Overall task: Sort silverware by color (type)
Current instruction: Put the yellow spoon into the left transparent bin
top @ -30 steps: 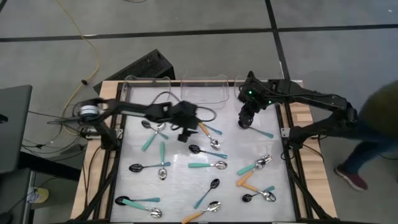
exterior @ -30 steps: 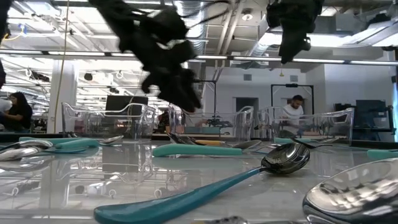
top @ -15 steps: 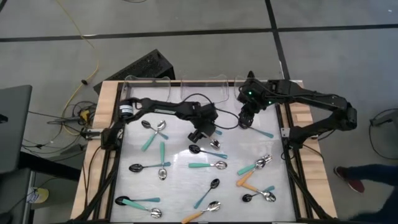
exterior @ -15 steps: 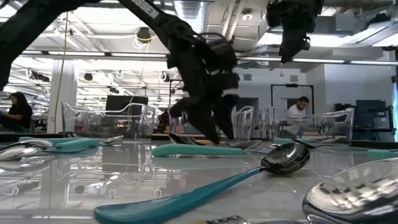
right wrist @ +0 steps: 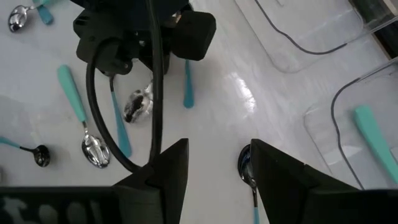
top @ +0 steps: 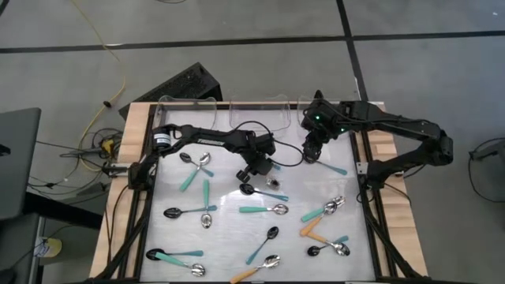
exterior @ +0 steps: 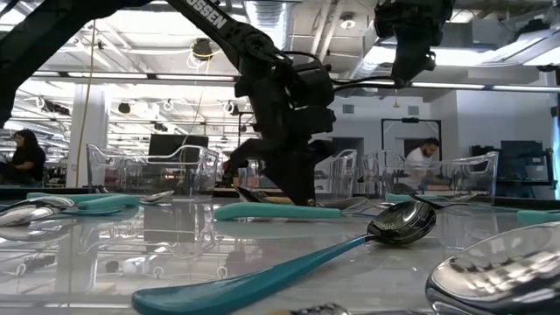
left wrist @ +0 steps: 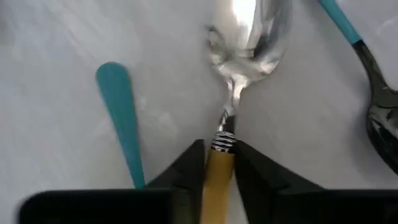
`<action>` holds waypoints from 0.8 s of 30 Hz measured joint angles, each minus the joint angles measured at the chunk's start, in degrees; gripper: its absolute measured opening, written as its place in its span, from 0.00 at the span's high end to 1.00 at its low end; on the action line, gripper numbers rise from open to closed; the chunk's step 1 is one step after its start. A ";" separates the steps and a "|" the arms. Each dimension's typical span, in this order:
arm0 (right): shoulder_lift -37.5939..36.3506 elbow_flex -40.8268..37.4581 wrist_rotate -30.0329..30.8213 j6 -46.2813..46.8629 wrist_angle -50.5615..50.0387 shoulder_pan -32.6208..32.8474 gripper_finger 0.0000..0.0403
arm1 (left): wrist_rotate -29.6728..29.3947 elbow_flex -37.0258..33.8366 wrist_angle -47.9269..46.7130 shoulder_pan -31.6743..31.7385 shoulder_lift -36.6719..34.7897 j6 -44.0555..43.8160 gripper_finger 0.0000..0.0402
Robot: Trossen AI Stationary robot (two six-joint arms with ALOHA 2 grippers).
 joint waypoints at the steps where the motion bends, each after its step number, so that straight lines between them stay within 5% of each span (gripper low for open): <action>1: 0.00 0.00 0.04 -0.02 -0.01 0.00 0.52 | 0.01 0.00 -0.23 0.00 0.00 -0.39 0.93; 9: 0.00 0.00 0.29 -0.04 0.57 -0.18 0.52 | -1.48 -0.42 -3.01 -0.17 -2.81 0.04 0.94; 15: 0.00 0.00 0.30 -0.06 3.99 -1.69 0.52 | -5.23 -0.20 -5.87 0.69 -12.82 2.80 0.94; 24: 0.02 -0.01 0.30 -0.02 11.31 -3.56 0.52 | -9.02 -5.12 -14.73 11.53 -25.65 -3.24 0.94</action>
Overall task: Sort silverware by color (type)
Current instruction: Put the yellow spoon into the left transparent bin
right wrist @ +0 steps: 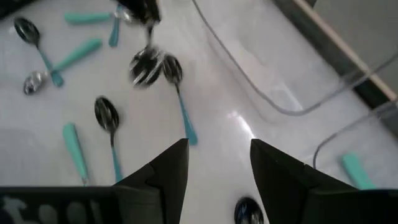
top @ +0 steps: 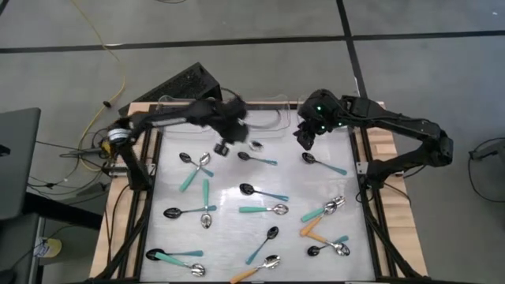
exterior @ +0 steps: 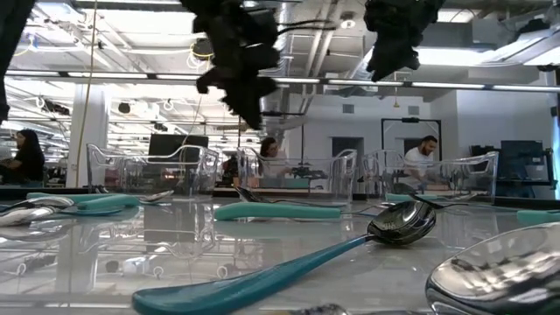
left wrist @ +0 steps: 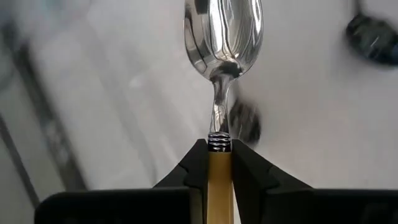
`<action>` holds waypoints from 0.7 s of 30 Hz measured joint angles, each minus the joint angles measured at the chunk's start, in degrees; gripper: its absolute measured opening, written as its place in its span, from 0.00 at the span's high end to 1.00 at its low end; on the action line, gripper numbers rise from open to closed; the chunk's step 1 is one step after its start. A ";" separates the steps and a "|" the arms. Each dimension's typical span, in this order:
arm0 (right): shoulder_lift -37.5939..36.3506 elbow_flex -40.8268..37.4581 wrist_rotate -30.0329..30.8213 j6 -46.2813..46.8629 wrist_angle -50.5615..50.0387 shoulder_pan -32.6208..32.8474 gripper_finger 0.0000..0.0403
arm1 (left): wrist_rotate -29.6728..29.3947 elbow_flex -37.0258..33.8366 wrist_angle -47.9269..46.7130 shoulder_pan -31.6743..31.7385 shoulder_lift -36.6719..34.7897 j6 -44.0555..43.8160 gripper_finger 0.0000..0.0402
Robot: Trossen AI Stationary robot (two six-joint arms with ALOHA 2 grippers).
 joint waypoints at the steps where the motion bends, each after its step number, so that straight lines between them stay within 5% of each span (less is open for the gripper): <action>1: 0.00 0.01 0.01 0.00 0.86 -0.08 0.52 | -0.03 -1.50 -0.37 1.73 -1.95 -0.43 0.94; 13: 0.00 -0.01 1.08 1.91 6.94 1.06 0.52 | -1.44 -26.78 8.85 25.97 -27.40 3.18 0.94; 17: 0.00 -0.01 1.07 2.18 9.27 1.07 0.52 | -1.80 -36.02 17.55 30.74 -28.75 0.83 0.93; 21: 0.00 -0.01 1.06 3.72 9.35 1.07 0.52 | -9.38 -39.55 20.64 31.34 -27.38 -7.60 0.93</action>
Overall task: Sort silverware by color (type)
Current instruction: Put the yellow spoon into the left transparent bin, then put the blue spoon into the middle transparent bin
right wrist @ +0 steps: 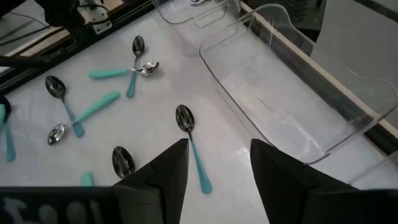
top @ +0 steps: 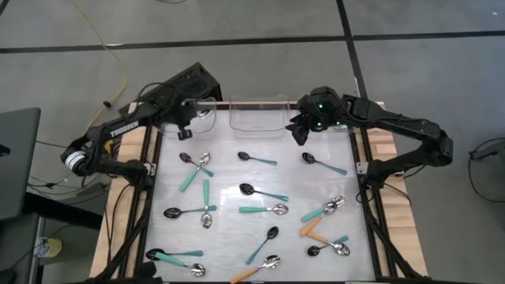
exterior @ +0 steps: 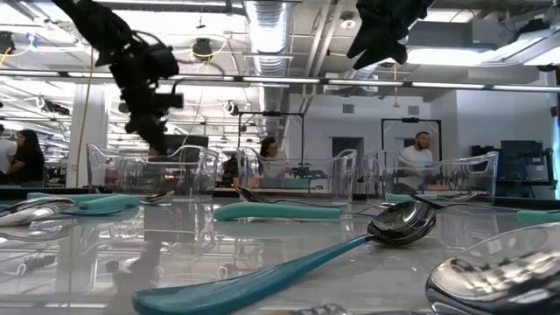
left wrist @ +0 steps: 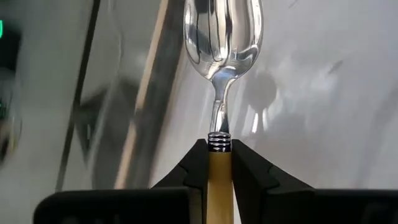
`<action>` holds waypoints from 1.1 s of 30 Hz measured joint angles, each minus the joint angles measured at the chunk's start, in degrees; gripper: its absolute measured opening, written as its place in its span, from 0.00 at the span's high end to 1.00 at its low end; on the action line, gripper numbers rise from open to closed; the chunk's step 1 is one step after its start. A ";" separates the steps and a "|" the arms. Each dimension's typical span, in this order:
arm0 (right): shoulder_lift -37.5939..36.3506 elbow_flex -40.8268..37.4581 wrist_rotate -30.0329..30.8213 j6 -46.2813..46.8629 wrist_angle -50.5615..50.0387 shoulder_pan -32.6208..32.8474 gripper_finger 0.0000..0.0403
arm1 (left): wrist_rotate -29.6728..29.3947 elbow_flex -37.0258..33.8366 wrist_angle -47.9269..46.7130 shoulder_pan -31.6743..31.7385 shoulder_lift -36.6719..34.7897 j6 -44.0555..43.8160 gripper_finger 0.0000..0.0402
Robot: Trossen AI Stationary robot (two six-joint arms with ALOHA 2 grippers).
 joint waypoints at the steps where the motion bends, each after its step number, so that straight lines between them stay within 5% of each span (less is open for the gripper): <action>1: 0.00 0.00 0.02 0.18 0.00 0.00 0.52 | -1.48 -0.53 -0.08 0.01 0.54 -1.57 0.93; 9: 0.00 0.00 0.00 0.35 -0.02 0.00 0.52 | -2.68 -1.30 0.95 -0.02 5.37 -5.59 0.91; 23: 0.00 0.00 -0.02 0.35 -0.44 1.20 0.52 | -1.25 -0.04 0.34 -0.11 8.95 -8.14 0.70; 29: 0.00 0.00 -0.02 0.29 -0.44 3.11 0.52 | 0.28 5.14 -5.74 -0.15 9.04 -8.89 0.67; 33: 0.22 0.00 -0.04 -1.30 -0.36 4.93 0.52 | 6.43 10.08 -13.35 -0.24 8.98 -10.18 0.67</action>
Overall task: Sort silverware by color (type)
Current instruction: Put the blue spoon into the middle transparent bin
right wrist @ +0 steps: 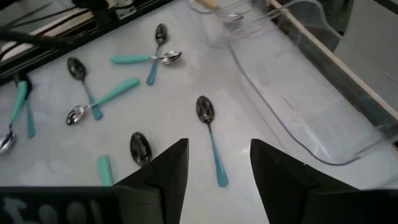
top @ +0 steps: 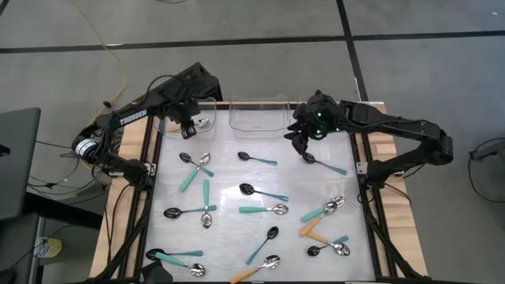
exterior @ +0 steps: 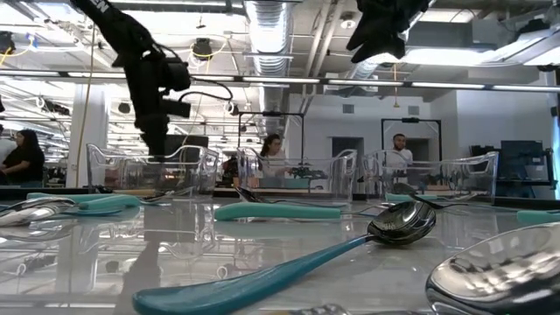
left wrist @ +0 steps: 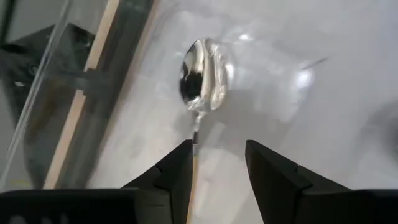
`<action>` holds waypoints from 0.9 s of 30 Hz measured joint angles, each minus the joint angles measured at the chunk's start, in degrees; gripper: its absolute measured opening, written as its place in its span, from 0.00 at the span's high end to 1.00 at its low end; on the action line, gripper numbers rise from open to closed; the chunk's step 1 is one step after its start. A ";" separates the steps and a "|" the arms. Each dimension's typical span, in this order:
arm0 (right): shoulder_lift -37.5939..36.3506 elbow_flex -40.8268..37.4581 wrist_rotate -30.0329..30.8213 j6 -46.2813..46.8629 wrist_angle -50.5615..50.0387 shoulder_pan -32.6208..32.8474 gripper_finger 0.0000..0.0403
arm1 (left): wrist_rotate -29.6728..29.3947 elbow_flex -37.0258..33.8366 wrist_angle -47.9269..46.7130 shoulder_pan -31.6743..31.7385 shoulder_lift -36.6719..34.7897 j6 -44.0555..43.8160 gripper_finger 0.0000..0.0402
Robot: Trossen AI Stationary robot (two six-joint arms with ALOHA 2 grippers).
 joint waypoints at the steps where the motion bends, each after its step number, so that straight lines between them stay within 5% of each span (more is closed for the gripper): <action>1: 0.74 0.02 0.00 -0.27 0.44 0.41 0.52 | 1.67 1.28 -2.12 -0.02 -0.05 -0.55 0.67; 11: 16.58 -0.02 -0.16 -1.67 6.75 3.47 0.52 | 18.13 9.24 -22.05 -0.38 -5.18 -4.50 0.67; 19: 31.03 -0.02 -0.17 -2.54 17.25 4.78 0.52 | 35.15 0.93 -6.13 -5.06 -17.64 -14.83 0.67; 27: 40.22 -0.02 3.52 -5.10 21.36 4.65 0.53 | 34.42 -6.82 8.83 -13.53 -22.49 -21.30 0.67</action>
